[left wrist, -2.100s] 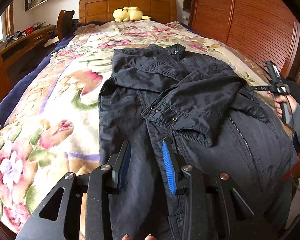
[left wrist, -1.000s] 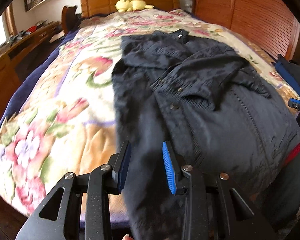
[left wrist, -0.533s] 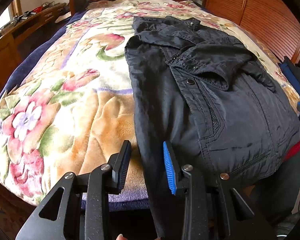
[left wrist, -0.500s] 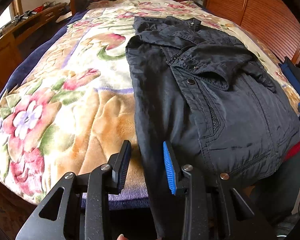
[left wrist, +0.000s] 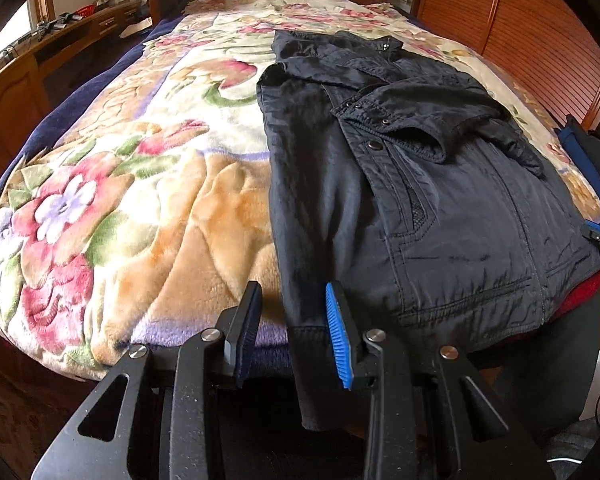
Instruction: Fold large clothes
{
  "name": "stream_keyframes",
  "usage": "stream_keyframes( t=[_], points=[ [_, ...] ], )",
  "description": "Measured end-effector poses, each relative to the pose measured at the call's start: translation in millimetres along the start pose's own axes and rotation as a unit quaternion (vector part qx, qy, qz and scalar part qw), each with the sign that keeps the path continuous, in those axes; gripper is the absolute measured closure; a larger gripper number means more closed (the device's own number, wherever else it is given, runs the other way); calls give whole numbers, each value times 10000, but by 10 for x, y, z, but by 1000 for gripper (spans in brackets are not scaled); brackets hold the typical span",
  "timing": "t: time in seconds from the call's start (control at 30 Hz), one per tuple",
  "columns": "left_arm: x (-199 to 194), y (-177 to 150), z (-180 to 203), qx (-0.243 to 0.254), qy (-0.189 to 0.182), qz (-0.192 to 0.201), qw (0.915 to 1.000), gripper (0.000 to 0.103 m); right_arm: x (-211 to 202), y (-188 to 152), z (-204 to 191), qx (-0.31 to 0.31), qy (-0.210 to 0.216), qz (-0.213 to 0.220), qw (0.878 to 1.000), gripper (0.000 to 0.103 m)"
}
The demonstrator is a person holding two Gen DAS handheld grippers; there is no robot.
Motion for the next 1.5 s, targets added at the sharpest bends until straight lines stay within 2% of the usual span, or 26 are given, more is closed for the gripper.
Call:
stream_keyframes(
  t=[0.1,0.3,0.37,0.43,0.5,0.63,0.67,0.8,0.9,1.07,1.3,1.5],
  points=[
    [-5,-7,20,23,-15,8,10000,69,32,-13,-5,-62,-10,-53,10000,39],
    [6,-5,17,38,-61,-29,10000,69,30,-70,-43,-39,242,-68,9997,41],
    [2,-10,28,70,-87,-33,9999,69,38,-97,-65,-86,232,-61,9997,47],
    [1,-18,39,80,-137,-54,9999,69,45,-114,-94,-140,205,-45,9997,58],
    [-1,-22,32,42,-214,-84,9997,69,30,-113,-102,-139,196,7,9997,73],
    [-29,-41,12,-26,-377,-77,9993,69,-34,-97,-85,-25,344,186,9992,84],
    [-43,-50,20,-11,-430,-61,9991,71,-51,-96,-78,12,382,245,9990,86],
    [-127,-45,101,221,-426,99,9988,93,-122,-87,-29,359,586,578,9960,91],
    [-270,69,140,244,-470,351,9980,95,-204,-52,-43,467,641,877,9930,95],
    [-715,448,250,250,-626,1091,9917,96,-574,129,-54,473,776,1579,9833,97],
    [-1270,1040,485,565,-744,1911,9771,97,-1074,419,-19,542,1026,2165,9694,97],
    [-1735,1254,501,626,-958,2423,9634,97,-1599,451,5,494,1141,2620,9570,97]
  ],
)
Point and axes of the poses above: each gripper's, at about its wrist camera, not at the fingertips, and x roughly the way its jaws point, z to its right, y to its top, the point moved 1 cm from there along x, roughly the way its jaws point, and after that the axes turned 9 degrees about z, right-handed, at the moved point
